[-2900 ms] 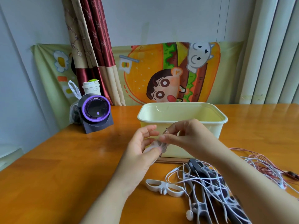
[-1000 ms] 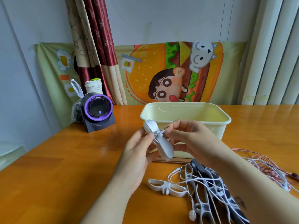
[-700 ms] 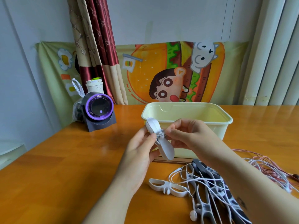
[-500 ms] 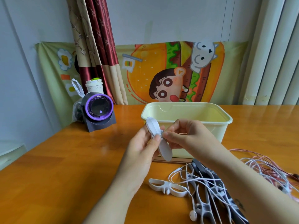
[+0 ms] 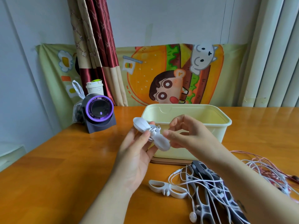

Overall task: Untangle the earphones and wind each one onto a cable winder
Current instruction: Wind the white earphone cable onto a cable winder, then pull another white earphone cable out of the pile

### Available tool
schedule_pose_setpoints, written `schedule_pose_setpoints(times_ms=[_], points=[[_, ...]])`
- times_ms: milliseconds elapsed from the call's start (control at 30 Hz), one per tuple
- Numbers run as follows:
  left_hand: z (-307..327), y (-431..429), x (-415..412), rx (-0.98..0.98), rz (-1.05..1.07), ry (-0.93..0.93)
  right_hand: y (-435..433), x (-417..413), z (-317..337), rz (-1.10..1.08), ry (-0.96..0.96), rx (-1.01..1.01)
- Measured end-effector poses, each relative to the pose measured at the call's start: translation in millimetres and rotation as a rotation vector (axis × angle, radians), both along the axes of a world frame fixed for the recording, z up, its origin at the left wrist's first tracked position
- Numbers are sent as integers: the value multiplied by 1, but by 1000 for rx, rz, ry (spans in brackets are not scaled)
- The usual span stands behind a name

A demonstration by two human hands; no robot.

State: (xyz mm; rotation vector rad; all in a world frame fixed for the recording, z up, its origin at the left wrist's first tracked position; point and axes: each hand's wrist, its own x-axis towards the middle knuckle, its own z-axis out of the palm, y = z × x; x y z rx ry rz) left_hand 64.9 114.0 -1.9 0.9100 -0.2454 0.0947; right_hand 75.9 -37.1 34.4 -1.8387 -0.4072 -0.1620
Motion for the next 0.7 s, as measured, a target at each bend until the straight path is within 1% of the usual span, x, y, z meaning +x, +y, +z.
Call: schedule_pose_setpoints(times_ms=[67,133,200,267,333,400,467,533,600,633,667,700], points=[[1,2,1,-49,-12,17,4,-3,1,12,-23,-94],[0,3,2,-59,-26,9,7,-5,0,-2,-35,-138],[0,5,3,-28,-34,-22,6,-5,1,-26,-17,-138],[-1,5,2,38,-24,-50,2,-4,3,-31,35,-78],[-3,5,2,160,22,-70,-3,-2,4,-16,85,60],[-5,4,2,373,123,-118,-7,1,5,29,123,198],[-5,2,1,538,192,-194,-9,3,6,99,171,262],[-5,2,3,591,204,-219,-9,1,10,143,204,259],[-7,4,5,618,218,-206,-10,2,20,111,181,261],[-8,5,6,653,232,-207,-13,4,26,54,134,244],[-10,5,7,708,236,-209,-16,8,32,-41,50,178],[-12,5,7,784,225,-208,-19,13,37,-173,-66,53]])
